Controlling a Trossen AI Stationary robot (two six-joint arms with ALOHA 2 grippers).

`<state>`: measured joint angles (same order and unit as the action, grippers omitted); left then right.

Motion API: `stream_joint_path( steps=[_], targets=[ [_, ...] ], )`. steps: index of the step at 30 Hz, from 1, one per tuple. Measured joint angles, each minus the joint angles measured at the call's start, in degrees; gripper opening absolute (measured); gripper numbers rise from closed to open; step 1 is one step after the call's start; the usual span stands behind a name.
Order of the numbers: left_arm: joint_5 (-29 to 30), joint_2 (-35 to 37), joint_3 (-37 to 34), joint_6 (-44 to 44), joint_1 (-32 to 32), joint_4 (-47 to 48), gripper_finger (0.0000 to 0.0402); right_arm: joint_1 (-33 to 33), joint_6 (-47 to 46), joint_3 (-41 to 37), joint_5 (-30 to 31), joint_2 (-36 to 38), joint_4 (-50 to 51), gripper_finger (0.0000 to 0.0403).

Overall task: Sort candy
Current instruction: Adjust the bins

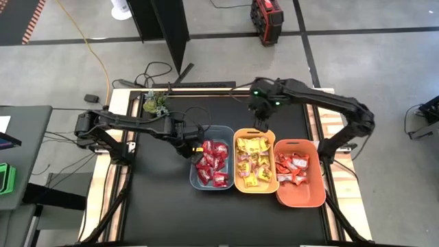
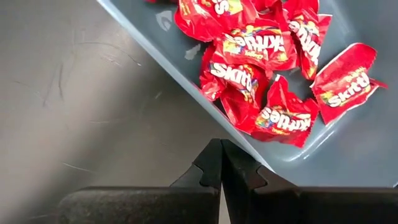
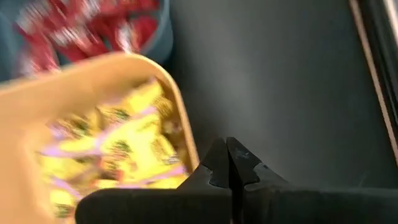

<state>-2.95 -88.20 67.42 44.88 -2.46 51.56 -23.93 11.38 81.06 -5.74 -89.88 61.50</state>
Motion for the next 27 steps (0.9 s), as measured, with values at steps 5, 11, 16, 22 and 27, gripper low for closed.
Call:
stream_joint_path(
  steps=[5,11,16,22,27],
  targets=[
    [1.4,0.0,0.0,0.1,0.0,0.1,0.0000,-0.6,4.3,-0.9,0.0,-6.1,-0.3,0.0000],
    [1.8,0.0,0.0,1.6,0.0,-0.1,0.0000,1.1,7.4,-0.9,-0.2,-9.5,0.8,0.0000],
    [2.0,0.0,0.0,1.7,0.8,-0.1,0.0000,4.1,7.7,-0.8,-1.9,-9.7,2.3,0.0000],
    [1.7,0.0,0.0,2.4,2.4,0.0,0.0000,8.2,6.4,-0.8,-3.5,-9.8,3.4,0.0000],
    [1.7,0.0,0.0,4.4,4.0,-0.1,0.0000,11.0,4.7,-0.8,-3.4,-9.8,3.2,0.0000]
  ],
)
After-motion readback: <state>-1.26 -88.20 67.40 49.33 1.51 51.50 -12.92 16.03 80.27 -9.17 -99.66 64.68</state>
